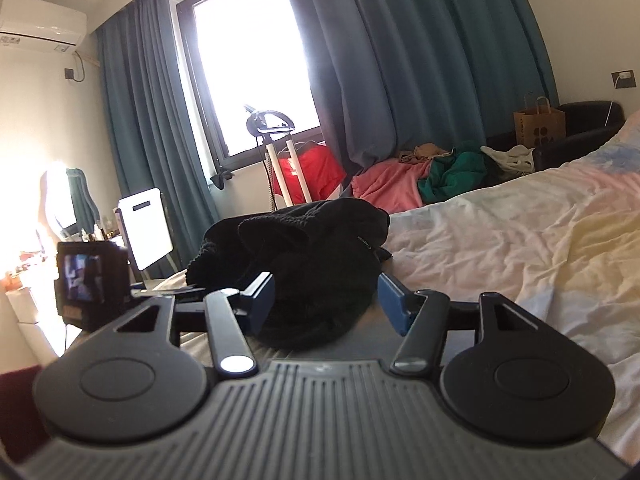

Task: Fold clothes
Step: 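Grasp the ribbed waistband with the left gripper while the right gripper approaches the pants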

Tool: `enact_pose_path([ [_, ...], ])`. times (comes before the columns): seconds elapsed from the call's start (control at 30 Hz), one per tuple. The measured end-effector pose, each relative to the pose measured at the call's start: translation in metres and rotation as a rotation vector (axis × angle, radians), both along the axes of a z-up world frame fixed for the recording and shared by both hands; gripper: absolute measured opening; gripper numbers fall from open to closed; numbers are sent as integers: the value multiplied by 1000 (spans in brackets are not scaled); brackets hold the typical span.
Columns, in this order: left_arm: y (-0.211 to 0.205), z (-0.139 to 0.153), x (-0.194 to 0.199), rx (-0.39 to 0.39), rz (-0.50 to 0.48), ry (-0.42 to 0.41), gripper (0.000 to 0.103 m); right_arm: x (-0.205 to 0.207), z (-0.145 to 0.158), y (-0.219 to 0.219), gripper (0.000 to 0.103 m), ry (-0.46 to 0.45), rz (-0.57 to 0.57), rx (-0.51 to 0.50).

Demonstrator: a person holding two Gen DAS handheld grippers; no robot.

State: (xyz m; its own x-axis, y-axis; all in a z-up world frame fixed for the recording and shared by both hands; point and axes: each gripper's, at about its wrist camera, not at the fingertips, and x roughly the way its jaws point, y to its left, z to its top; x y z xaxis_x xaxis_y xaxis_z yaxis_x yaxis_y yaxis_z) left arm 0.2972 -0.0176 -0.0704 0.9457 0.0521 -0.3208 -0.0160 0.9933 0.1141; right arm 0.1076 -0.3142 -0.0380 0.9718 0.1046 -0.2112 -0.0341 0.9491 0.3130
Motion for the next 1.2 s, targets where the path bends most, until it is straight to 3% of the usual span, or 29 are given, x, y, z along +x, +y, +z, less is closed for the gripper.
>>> enact_pose_path([
  [0.1,-3,2,31,-19,10,-17,70,18,-15,1,61,19,3,-3],
  [0.13,-4,3,42,-25,13,-22,52,24,-20,2,61,21,0,-17],
  [0.2,-6,4,62,-38,19,-34,32,36,-28,5,61,28,1,-31],
  [0.23,-7,5,73,-45,22,-39,16,41,-33,5,61,38,7,-28],
  [0.27,-8,6,83,-51,25,-45,12,46,-37,5,61,45,10,-25],
  [0.33,-10,7,104,-64,32,-56,10,50,-43,7,61,49,6,-29],
  [0.37,-10,15,95,-77,16,-69,10,51,-45,8,61,53,1,-34],
  [0.6,-8,72,2,-176,-118,-151,9,37,-34,9,61,12,-31,-69],
  [0.8,14,92,-111,-257,-173,-173,9,7,-14,6,61,-13,-30,-82],
  [0.9,36,86,-159,-278,-162,-162,9,-10,-6,5,61,7,-19,-77],
  [1.03,70,58,-201,-192,-146,-87,10,-28,-3,20,61,51,77,-140],
  [1.2,114,8,-199,-167,-75,92,10,-31,-16,57,61,113,179,-249],
])
